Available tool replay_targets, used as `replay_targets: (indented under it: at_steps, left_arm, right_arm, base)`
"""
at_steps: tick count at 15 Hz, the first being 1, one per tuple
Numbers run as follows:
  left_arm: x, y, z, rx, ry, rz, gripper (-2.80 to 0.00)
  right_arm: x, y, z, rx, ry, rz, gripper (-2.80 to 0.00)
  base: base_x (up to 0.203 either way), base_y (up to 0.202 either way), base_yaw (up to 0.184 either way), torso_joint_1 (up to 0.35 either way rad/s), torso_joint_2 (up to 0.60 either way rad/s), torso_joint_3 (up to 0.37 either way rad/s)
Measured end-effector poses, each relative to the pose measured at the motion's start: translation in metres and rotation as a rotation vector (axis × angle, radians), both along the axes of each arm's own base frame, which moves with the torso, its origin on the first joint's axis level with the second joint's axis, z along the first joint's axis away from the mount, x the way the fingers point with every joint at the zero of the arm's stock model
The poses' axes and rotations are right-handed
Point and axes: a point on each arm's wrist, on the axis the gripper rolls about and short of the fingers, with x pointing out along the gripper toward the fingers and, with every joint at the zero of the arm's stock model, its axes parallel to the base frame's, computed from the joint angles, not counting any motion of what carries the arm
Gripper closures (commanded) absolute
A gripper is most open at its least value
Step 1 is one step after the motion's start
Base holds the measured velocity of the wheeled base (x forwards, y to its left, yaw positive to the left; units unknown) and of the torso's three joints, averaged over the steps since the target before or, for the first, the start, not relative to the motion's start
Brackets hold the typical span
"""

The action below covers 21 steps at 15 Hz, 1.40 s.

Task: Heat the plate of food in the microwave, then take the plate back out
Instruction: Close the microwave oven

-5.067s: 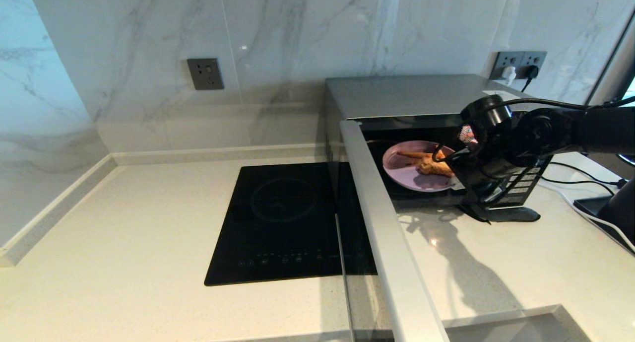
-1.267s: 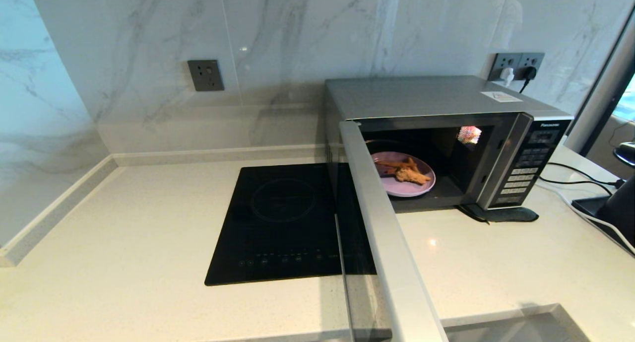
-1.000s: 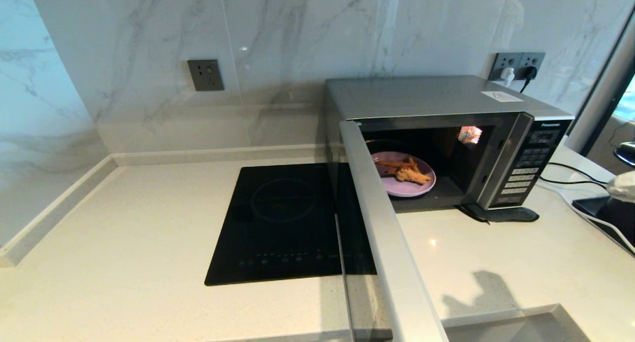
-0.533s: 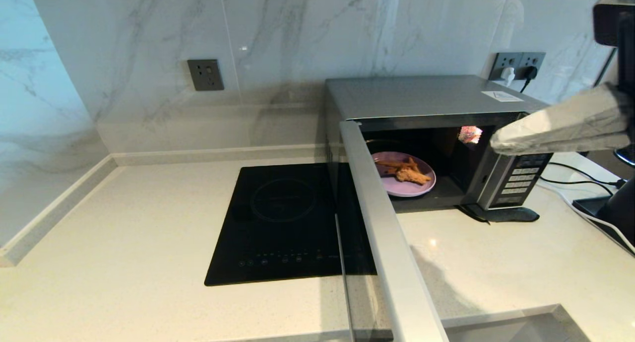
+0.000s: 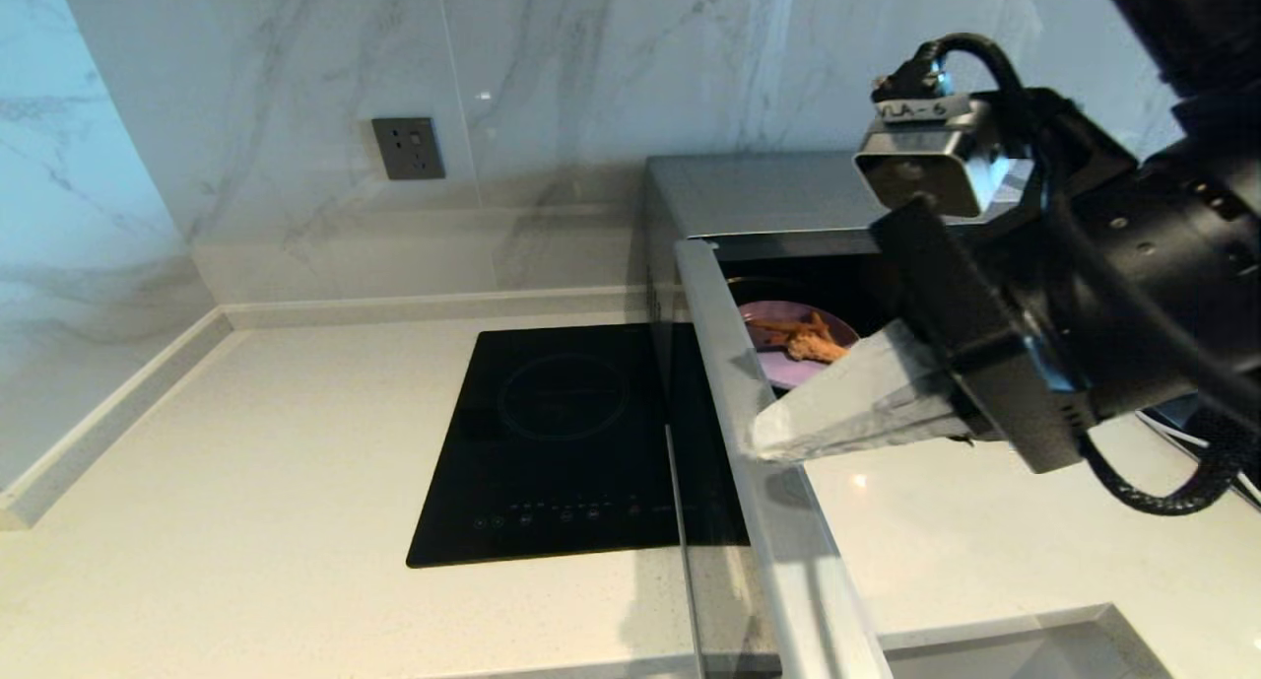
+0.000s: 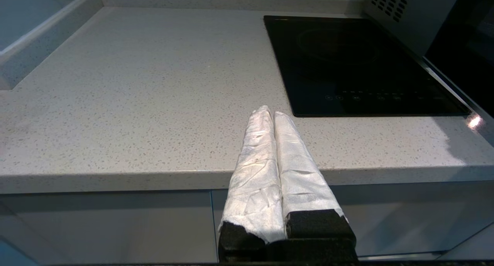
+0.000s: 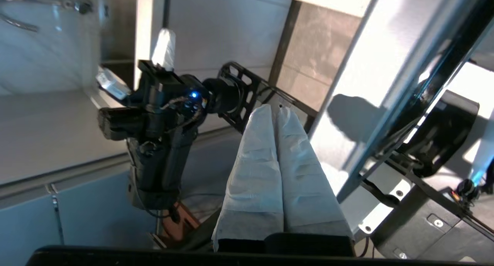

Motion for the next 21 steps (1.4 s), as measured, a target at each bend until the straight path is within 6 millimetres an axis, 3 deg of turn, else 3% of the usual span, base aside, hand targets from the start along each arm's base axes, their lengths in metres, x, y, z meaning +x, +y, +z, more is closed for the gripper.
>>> replay_targets:
  at_steps: [5, 10, 14, 21]
  left_arm:
    - [0.000, 0.000, 0.000, 0.000, 0.000, 0.000, 0.00]
    - [0.000, 0.000, 0.000, 0.000, 0.000, 0.000, 0.00]
    - [0.000, 0.000, 0.000, 0.000, 0.000, 0.000, 0.00]
    - [0.000, 0.000, 0.000, 0.000, 0.000, 0.000, 0.00]
  right_arm:
    - [0.005, 0.021, -0.020, -0.078, 0.063, 0.035, 0.00]
    - [0.009, 0.018, -0.027, -0.201, -0.003, -0.107, 0.00]
    - [0.021, -0.010, -0.029, -0.247, -0.011, -0.252, 0.00]
    - [0.046, -0.095, -0.037, -0.284, 0.015, -0.525, 0.00]
  base:
    - [0.000, 0.000, 0.000, 0.000, 0.00, 0.000]
    - [0.000, 0.000, 0.000, 0.000, 0.00, 0.000]
    - [0.000, 0.000, 0.000, 0.000, 0.00, 0.000]
    - [0.000, 0.000, 0.000, 0.000, 0.00, 0.000]
